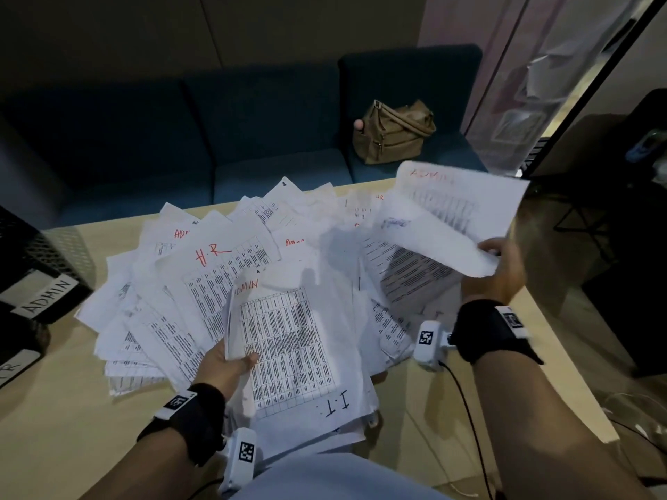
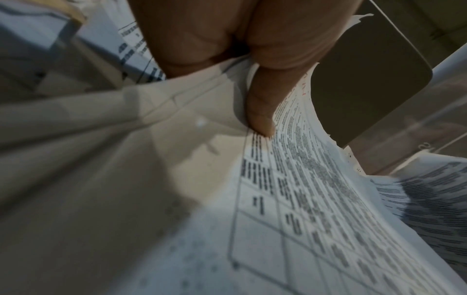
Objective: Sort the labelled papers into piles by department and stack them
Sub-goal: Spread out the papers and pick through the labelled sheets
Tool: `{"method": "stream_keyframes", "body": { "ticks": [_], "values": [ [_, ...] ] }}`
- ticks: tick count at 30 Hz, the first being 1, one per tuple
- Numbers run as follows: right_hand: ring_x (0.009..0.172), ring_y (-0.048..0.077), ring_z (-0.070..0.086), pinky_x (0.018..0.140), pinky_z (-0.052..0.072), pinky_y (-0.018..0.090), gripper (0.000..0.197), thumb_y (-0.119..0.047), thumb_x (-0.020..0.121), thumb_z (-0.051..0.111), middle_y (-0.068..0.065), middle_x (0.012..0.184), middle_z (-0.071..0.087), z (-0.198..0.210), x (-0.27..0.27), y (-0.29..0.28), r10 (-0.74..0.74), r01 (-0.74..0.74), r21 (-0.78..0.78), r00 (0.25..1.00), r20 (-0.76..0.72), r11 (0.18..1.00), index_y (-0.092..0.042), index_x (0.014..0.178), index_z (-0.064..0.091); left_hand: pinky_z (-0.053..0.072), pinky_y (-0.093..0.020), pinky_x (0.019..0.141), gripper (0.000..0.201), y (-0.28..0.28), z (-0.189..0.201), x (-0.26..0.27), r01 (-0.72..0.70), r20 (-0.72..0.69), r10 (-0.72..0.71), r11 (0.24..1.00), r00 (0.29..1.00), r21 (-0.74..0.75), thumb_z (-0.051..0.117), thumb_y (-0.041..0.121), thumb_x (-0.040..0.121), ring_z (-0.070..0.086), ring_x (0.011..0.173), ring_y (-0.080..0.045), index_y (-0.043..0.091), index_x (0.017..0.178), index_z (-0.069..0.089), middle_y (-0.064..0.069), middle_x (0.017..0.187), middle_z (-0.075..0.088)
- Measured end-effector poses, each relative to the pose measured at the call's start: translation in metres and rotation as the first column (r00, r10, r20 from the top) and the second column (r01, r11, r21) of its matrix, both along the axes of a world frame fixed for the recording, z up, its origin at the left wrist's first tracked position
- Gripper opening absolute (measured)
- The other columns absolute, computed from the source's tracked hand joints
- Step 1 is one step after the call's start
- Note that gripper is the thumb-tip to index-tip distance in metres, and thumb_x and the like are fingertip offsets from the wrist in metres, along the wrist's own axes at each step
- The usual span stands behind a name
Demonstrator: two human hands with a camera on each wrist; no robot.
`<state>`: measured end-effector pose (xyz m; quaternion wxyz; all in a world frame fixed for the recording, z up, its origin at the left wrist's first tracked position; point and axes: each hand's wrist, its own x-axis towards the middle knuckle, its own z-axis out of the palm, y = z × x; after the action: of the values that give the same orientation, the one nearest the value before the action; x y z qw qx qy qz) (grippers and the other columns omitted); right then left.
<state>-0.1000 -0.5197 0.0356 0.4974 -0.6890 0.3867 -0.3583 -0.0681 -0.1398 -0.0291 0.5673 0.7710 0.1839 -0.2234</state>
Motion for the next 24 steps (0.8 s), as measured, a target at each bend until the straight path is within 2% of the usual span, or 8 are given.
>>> {"method": "stream_keyframes", "body": {
  "ticks": [3,7,11,13,15,19,21,24],
  "values": [
    [0.057,0.005,0.044,0.052,0.036,0.017,0.021,0.001,0.075,0.050,-0.001,0.066,0.043,0.041,-0.004,-0.002,-0.070,-0.046,0.207,0.852,0.518,0.977,-0.019,0.069,0.052,0.049,-0.035,0.079,0.028,-0.002,0.003,-0.002,-0.031,0.031,0.031,1.000,0.999,-0.008,0.070,0.013,0.084,0.060,0.085,-0.027,0.013,0.109,0.059,-0.005,0.088,0.066],
    [0.063,0.007,0.048,0.063,0.040,0.022,0.022,0.008,0.079,0.050,0.004,0.074,0.048,0.071,-0.010,-0.005,-0.056,-0.029,0.123,0.775,0.630,0.992,-0.013,0.082,0.053,0.049,-0.032,0.077,0.022,-0.001,0.009,-0.004,-0.046,0.037,0.047,0.999,0.998,-0.018,0.067,0.018,0.087,0.061,0.090,-0.028,0.013,0.108,0.061,-0.002,0.087,0.067],
    [0.087,0.021,0.062,0.079,0.055,0.037,0.031,0.001,0.076,0.064,0.017,0.095,0.066,0.041,-0.008,0.015,0.187,-0.265,0.138,0.889,0.419,0.954,0.002,0.106,0.056,0.046,-0.033,0.080,0.031,0.002,0.014,-0.005,-0.024,0.021,0.024,1.000,0.999,-0.015,0.062,0.028,0.091,0.060,0.090,-0.025,0.012,0.118,0.061,-0.002,0.092,0.067],
    [0.091,0.013,0.063,0.082,0.055,0.028,0.038,-0.003,0.078,0.065,0.022,0.106,0.064,0.023,-0.009,0.045,0.327,-0.359,0.147,0.923,0.203,0.922,0.005,0.112,0.051,0.041,-0.035,0.090,0.042,0.001,0.020,-0.005,-0.019,0.012,0.019,1.000,1.000,-0.004,0.056,0.036,0.093,0.057,0.103,-0.028,0.010,0.126,0.057,-0.009,0.110,0.065],
    [0.094,-0.001,0.061,0.077,0.052,0.016,0.036,-0.002,0.087,0.058,0.005,0.109,0.062,-0.003,-0.014,0.082,0.412,-0.419,0.233,0.908,0.080,0.878,-0.011,0.118,0.045,0.035,-0.042,0.102,0.059,0.003,0.021,-0.005,-0.018,-0.019,0.018,1.000,1.000,0.001,0.048,0.049,0.093,0.048,0.124,-0.032,0.011,0.138,0.047,-0.015,0.136,0.053],
    [0.093,0.029,0.061,0.075,0.052,0.038,0.024,-0.011,0.095,0.045,0.002,0.101,0.062,-0.043,-0.019,0.134,0.558,-0.479,0.368,0.817,-0.144,0.797,-0.033,0.104,0.051,0.030,-0.053,0.110,0.087,0.010,0.023,-0.006,-0.038,-0.197,-0.013,0.966,0.980,-0.255,0.054,0.080,0.071,0.048,0.130,-0.034,0.027,0.139,0.047,-0.008,0.145,0.046],
    [0.090,0.035,0.061,0.075,0.051,0.038,0.028,-0.006,0.090,0.041,0.006,0.096,0.063,-0.056,-0.017,0.144,0.619,-0.527,0.355,0.749,-0.234,0.772,-0.028,0.100,0.055,0.035,-0.046,0.108,0.074,0.010,0.024,-0.008,-0.023,-0.185,-0.044,0.938,0.982,-0.347,0.072,0.064,0.068,0.059,0.116,-0.027,0.024,0.128,0.056,-0.005,0.126,0.063],
    [0.085,0.031,0.063,0.072,0.055,0.040,0.022,-0.008,0.083,0.047,0.007,0.091,0.066,-0.061,-0.012,0.152,0.674,-0.637,0.248,0.614,-0.410,0.730,-0.021,0.097,0.057,0.036,-0.045,0.108,0.073,0.006,0.023,-0.015,0.114,-0.059,-0.129,0.973,0.990,-0.203,0.082,0.028,0.069,0.057,0.114,-0.023,0.024,0.133,0.047,0.000,0.118,0.065]
  ]
}}
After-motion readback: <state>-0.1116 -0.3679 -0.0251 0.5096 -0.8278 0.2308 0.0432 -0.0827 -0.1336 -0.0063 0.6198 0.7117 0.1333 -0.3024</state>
